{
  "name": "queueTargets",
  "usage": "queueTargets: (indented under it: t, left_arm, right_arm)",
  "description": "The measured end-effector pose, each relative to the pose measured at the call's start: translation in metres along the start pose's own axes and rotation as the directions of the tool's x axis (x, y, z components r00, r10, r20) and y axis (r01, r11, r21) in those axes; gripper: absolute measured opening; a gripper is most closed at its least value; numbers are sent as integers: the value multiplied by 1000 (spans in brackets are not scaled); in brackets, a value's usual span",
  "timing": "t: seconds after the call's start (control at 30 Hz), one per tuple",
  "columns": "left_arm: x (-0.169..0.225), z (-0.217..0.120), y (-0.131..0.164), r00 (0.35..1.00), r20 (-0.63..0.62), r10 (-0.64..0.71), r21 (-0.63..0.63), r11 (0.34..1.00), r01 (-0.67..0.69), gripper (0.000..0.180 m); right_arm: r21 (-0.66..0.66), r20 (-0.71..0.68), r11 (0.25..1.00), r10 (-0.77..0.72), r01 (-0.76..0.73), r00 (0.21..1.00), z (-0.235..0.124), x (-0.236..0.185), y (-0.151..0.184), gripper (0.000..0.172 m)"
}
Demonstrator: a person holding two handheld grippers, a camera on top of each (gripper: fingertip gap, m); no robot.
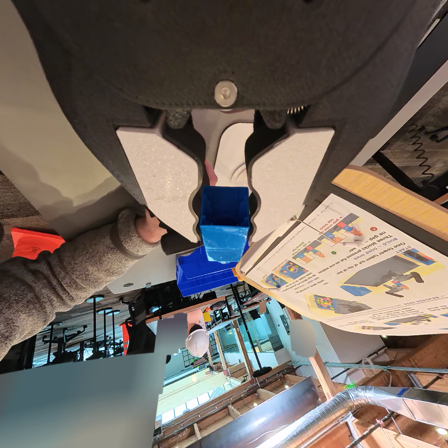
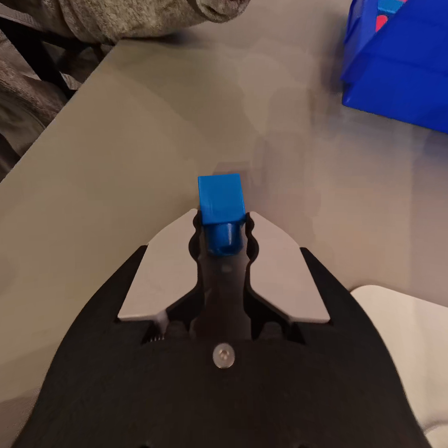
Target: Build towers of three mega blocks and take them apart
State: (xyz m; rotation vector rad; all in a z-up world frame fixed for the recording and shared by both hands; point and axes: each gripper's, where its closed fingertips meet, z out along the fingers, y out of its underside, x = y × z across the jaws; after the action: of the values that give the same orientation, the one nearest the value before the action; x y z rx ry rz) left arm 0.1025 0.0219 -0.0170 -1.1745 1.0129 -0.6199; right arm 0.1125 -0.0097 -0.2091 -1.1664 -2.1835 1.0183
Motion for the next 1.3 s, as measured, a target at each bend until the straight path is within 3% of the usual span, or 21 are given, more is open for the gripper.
queueTargets:
  t: [0.17, 0.57, 1.3]
  left_arm:
    - [-1, -2, 0, 1000, -5, -13, 10, 1000, 13, 35]
    - [16, 0, 0, 994, -112, -20, 4, 1000, 21, 35]
    - [39, 16, 2, 984, -180, 5, -3, 1000, -6, 35]
  right_arm:
    - [64, -59, 997, -27, 31, 998, -17, 0, -13, 35]
    - [261, -430, 950, -46, 173, 901, -155, 3, -56, 35]
    - [239, -498, 941, -95, 242, 862, -163, -3, -69, 35]
